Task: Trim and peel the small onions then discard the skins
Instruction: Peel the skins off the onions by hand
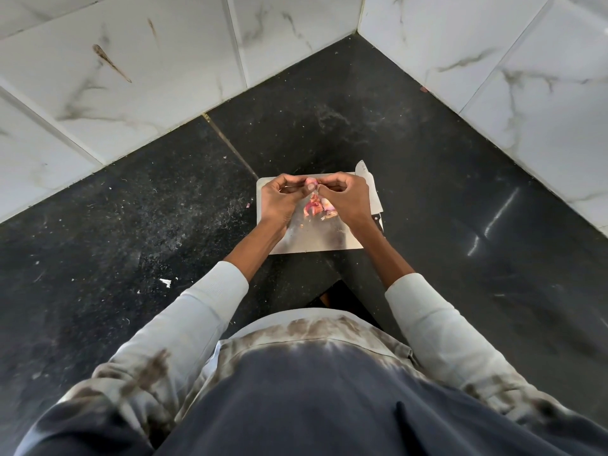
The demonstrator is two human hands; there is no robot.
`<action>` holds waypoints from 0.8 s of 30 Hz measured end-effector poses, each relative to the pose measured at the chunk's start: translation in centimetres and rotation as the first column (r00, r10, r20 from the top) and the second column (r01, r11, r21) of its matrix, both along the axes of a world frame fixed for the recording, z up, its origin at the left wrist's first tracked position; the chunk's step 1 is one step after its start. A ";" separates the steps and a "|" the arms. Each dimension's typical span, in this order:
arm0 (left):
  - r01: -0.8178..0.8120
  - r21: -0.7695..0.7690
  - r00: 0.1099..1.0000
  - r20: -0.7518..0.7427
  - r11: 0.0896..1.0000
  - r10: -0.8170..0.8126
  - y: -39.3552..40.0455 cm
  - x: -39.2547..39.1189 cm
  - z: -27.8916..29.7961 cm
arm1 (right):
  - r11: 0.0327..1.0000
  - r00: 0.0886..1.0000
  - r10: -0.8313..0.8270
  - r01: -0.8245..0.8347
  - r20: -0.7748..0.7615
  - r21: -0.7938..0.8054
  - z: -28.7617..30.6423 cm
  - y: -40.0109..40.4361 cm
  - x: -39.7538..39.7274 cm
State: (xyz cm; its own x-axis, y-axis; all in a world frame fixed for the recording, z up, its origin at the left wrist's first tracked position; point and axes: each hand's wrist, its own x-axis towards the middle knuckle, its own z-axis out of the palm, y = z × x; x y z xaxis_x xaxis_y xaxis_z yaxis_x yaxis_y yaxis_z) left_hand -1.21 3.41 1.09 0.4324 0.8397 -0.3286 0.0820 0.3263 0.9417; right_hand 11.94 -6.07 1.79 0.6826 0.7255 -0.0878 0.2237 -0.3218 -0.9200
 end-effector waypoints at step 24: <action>-0.046 -0.315 0.991 0.101 0.948 0.082 0.3 -0.1 -1.1 | 1.000 1.000 -0.011 0.011 -0.010 -0.009 0.0 -0.2 0.0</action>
State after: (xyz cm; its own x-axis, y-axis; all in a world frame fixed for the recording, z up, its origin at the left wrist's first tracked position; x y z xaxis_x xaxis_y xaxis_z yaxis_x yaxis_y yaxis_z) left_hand -1.30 3.67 -0.06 0.4299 0.7307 -0.5304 -0.0487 0.6053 0.7945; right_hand 11.95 -6.32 1.77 0.6895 0.7171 -0.1015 0.2108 -0.3328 -0.9191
